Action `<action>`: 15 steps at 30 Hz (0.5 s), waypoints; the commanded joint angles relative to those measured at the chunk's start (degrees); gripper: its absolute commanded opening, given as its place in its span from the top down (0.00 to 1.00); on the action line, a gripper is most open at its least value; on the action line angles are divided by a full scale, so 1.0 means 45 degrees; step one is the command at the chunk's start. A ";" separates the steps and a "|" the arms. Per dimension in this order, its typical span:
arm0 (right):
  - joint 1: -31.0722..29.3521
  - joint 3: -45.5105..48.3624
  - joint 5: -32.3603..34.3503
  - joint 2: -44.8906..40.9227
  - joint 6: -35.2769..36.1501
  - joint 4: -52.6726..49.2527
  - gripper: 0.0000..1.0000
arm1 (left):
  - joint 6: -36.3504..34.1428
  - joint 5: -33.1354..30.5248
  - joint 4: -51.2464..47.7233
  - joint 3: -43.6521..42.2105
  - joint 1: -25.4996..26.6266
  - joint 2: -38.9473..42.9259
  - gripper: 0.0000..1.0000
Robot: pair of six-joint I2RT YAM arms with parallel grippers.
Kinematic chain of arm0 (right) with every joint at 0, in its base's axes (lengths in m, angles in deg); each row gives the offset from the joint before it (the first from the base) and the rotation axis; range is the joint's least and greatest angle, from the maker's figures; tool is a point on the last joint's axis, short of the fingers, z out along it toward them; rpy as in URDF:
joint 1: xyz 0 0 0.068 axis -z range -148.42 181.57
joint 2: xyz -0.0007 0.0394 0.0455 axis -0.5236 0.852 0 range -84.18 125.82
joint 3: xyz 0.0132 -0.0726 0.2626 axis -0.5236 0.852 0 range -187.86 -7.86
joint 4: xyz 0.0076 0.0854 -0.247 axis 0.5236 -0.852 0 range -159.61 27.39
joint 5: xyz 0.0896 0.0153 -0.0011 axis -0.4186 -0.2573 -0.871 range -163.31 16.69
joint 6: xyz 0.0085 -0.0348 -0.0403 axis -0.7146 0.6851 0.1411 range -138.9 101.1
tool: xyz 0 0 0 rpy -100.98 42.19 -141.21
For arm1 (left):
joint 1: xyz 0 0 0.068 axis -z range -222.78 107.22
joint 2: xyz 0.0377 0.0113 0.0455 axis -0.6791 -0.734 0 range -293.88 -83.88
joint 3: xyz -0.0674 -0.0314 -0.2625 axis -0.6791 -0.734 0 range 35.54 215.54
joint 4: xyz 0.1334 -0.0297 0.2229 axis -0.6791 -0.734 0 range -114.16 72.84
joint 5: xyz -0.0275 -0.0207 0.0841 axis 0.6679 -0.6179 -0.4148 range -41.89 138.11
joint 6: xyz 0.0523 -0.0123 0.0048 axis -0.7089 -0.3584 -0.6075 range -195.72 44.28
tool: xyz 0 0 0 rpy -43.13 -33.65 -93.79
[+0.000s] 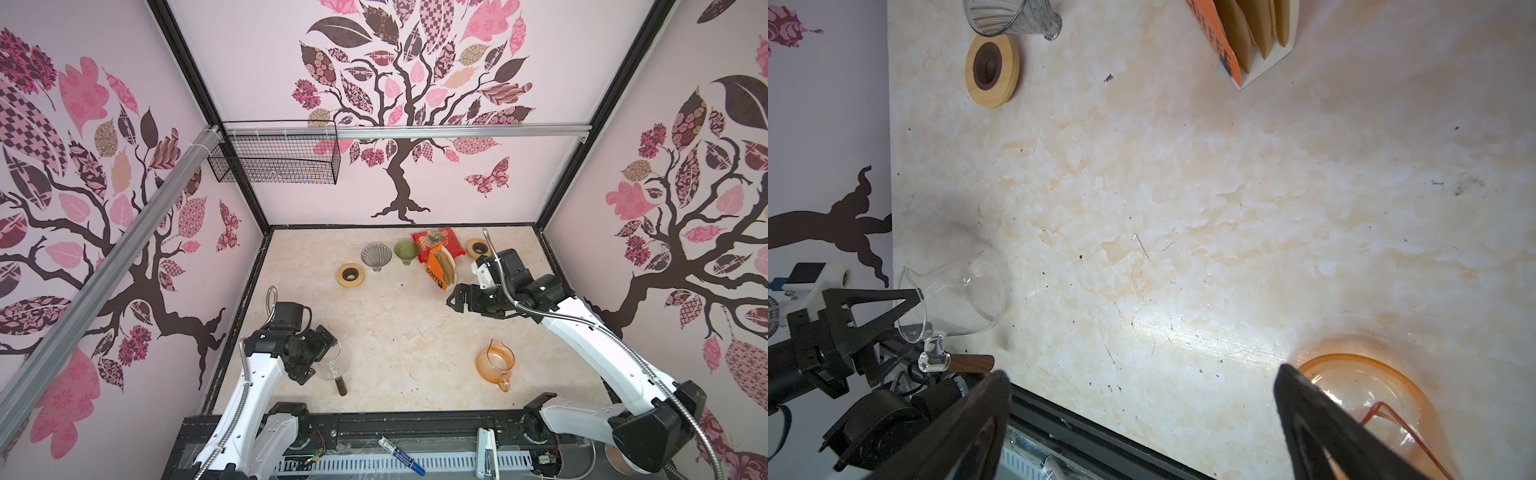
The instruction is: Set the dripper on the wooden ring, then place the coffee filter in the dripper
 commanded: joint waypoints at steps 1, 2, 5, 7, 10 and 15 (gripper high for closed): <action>-0.0093 0.0035 -0.0161 -0.0194 0.0236 0.0182 0.00 | 0.0267 0.0201 0.0635 -0.0327 0.0055 0.0013 0.03; -0.0084 0.0077 -0.0158 -0.0191 0.0237 0.0219 0.00 | 0.0315 0.0237 0.0734 -0.0327 0.0081 -0.0003 0.03; -0.0088 0.0111 -0.0248 -0.0160 0.0257 0.0276 0.00 | 0.0495 0.0260 0.1126 -0.0375 0.0133 -0.0063 0.03; -0.0078 0.0108 -0.0255 -0.0131 0.0280 0.0289 0.00 | 0.0679 0.0271 0.1444 -0.0463 0.0288 -0.0141 0.03; -0.0077 0.0049 -0.0226 -0.0116 0.0314 0.0269 0.00 | 0.1033 0.0065 0.1824 -0.0373 0.0755 -0.0444 0.03; -0.0088 0.0015 -0.0124 -0.0111 0.0412 0.0249 0.00 | 0.1704 -0.0360 0.2538 -0.0234 0.1873 -0.1141 0.03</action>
